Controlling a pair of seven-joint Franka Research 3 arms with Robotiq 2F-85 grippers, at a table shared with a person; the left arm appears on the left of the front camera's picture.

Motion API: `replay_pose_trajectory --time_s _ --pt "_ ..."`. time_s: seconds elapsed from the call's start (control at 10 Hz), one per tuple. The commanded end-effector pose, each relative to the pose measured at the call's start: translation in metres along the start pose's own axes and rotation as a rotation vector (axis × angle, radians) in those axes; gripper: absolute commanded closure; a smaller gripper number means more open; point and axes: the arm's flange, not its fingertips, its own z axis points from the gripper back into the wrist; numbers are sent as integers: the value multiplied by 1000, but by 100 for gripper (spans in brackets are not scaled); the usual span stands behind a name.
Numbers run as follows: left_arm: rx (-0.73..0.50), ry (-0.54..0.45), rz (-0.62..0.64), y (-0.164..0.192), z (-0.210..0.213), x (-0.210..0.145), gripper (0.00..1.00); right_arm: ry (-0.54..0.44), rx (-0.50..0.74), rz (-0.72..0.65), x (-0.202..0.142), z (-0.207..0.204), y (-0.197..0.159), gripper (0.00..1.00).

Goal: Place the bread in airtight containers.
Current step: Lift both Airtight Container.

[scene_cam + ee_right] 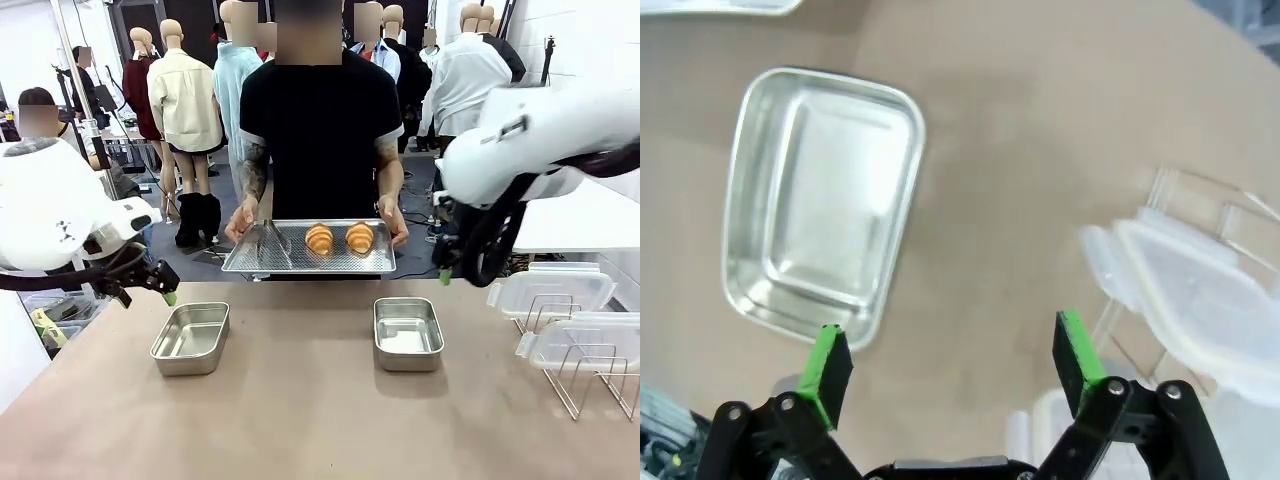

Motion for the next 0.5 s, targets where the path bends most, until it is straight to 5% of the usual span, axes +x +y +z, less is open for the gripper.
replay_pose_trajectory --time_s 0.0,0.4 --pt "-19 57 49 -4 -19 17 0 19 42 -49 33 -22 16 0" --pt "-41 91 103 9 -53 23 0 42 34 -140 39 -93 27 0"
